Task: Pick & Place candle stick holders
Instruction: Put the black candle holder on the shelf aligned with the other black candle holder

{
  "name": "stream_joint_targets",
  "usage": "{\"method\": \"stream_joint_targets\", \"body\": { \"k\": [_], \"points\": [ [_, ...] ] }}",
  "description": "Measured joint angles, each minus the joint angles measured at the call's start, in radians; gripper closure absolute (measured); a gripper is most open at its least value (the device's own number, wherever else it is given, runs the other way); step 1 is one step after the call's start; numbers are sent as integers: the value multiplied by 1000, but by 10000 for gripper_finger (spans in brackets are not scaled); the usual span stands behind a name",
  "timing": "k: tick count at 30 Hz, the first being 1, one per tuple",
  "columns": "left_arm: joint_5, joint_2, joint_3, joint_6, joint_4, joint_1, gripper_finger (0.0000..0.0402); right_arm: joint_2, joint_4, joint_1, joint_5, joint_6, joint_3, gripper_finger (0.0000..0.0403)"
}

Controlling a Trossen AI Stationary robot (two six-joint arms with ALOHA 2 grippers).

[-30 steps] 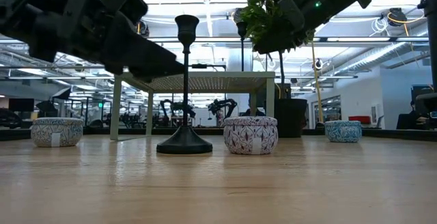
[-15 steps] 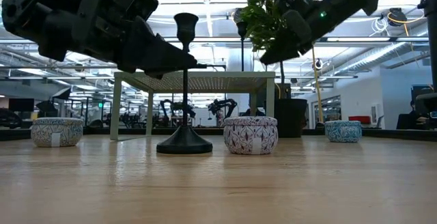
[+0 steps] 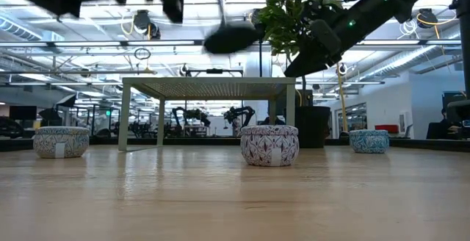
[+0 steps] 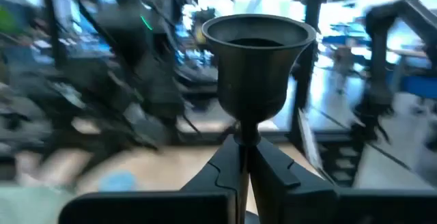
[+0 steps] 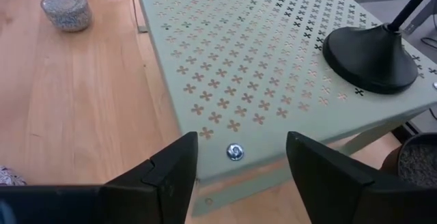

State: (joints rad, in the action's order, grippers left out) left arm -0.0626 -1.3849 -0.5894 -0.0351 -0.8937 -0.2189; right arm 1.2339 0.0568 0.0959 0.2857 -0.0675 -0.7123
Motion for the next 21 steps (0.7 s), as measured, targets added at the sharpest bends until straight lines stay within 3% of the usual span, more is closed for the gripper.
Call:
{"method": "stream_joint_targets", "body": {
  "k": [5,9,13,21],
  "points": [
    [-126,150,-128,69,337,77,388,1,9,0,0,1,1,188],
    [-175,172,-251,148,513,189,388,1,28,0,0,4,1,189],
    [-173,140,-341,145,614,327,385,1,45,0,0,4,1,190],
    [-107,58,-352,39,626,561,389,1,43,0,0,4,1,191]
  ]
}}
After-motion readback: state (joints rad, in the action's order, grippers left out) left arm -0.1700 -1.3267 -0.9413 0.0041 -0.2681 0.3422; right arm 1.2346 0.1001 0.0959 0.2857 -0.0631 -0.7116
